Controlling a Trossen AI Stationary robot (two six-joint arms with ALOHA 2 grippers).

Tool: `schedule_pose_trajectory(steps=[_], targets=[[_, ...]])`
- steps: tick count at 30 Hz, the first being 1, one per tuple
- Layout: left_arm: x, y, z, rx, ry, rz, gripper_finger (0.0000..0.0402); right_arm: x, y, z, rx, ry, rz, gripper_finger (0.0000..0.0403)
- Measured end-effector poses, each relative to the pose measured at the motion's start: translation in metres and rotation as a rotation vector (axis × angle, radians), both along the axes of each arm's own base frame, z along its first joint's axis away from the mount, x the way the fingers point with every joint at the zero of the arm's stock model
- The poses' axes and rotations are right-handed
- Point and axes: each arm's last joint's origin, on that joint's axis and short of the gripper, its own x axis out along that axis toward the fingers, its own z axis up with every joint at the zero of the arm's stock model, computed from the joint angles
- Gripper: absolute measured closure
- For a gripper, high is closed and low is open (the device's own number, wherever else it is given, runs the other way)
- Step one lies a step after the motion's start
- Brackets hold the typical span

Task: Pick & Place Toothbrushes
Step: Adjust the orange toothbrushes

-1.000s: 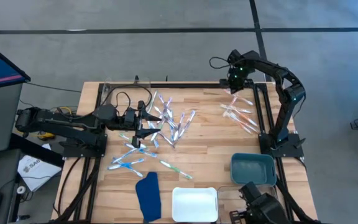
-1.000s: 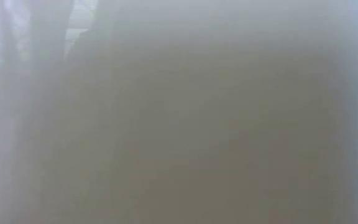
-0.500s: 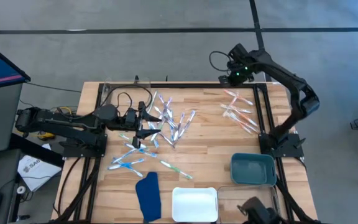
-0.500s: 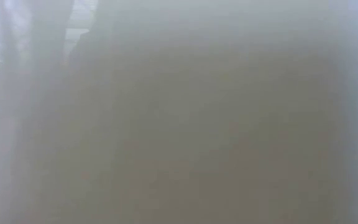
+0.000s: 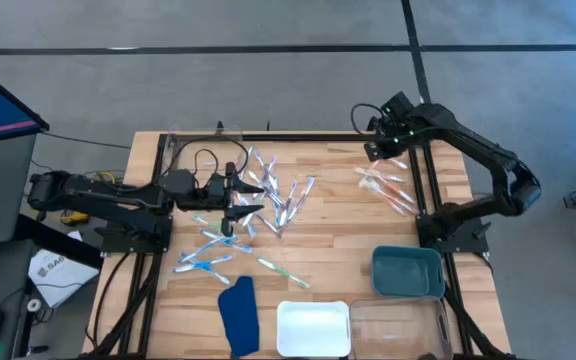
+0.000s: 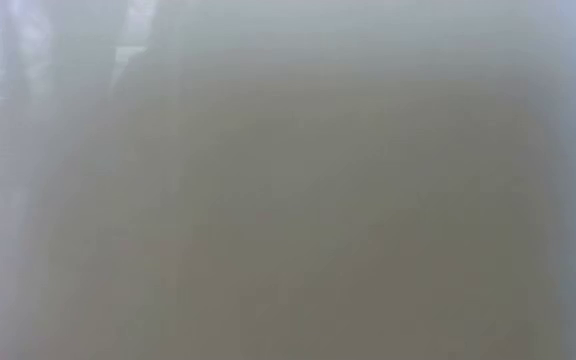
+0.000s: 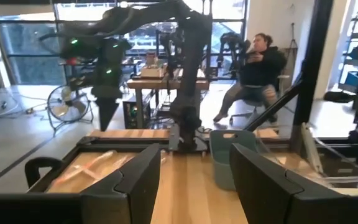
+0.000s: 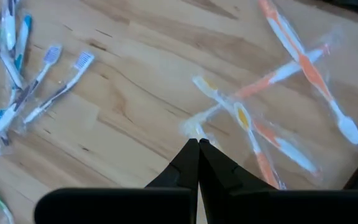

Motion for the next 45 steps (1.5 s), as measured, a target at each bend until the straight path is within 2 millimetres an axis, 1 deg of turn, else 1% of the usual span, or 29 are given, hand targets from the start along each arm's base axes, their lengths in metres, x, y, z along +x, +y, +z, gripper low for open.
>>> schedule_pose_trajectory(steps=[3,5,8,13,15,19,23,25,27,30,32,34,36,38,41,45], targets=[[0.011,0.004,-0.008,0.0,0.011,0.017,0.0215,-0.01,0.013,0.004,-0.06,-0.053,-0.005,0.0403],[0.022,0.008,-0.014,-0.004,0.05,0.032,0.0215,-0.017,0.02,0.009,-0.113,-0.103,-0.015,0.0403],[0.043,0.018,-0.02,-0.011,0.098,0.051,0.0215,-0.024,0.033,0.021,-0.237,-0.22,-0.015,0.0403],[0.084,0.035,-0.031,-0.046,0.16,0.0,0.0215,-0.032,0.055,0.04,-0.406,-0.387,0.036,0.0403],[0.1,0.043,-0.034,-0.056,0.174,-0.014,0.0215,-0.032,0.064,0.044,-0.445,-0.438,0.069,0.0403],[0.131,0.062,-0.041,-0.123,0.218,-0.051,0.0215,-0.032,0.075,0.045,-0.452,-0.477,0.11,0.0403],[0.161,0.085,-0.037,-0.168,0.297,-0.107,0.0215,-0.027,0.079,0.046,-0.451,-0.497,0.148,0.0403],[0.172,0.096,-0.028,-0.15,0.352,-0.12,0.0215,-0.022,0.079,0.046,-0.457,-0.515,0.17,0.0403],[0.183,0.107,-0.015,-0.099,0.403,-0.118,0.0215,-0.016,0.081,0.047,-0.461,-0.533,0.197,0.0403],[0.191,0.12,0.004,-0.014,0.458,-0.117,0.0215,-0.009,0.084,0.049,-0.472,-0.563,0.233,0.0403],[0.193,0.129,0.011,0.018,0.466,-0.107,0.0216,-0.006,0.087,0.05,-0.478,-0.58,0.257,0.0403],[0.193,0.138,0.014,0.014,0.464,-0.084,0.0222,-0.004,0.09,0.051,-0.484,-0.592,0.282,0.0403],[0.194,0.148,0.016,0.0,0.452,-0.061,0.0236,-0.004,0.094,0.052,-0.487,-0.597,0.307,0.0403],[0.195,0.157,0.013,-0.046,0.454,-0.036,0.0259,-0.005,0.097,0.053,-0.496,-0.6,0.328,0.0403],[0.198,0.165,0.0,-0.102,0.482,-0.015,0.0302,-0.007,0.098,0.054,-0.508,-0.597,0.338,0.0403],[0.203,0.161,-0.011,-0.113,0.513,-0.031,0.0365,-0.01,0.095,0.048,-0.509,-0.514,0.289,0.0403]])
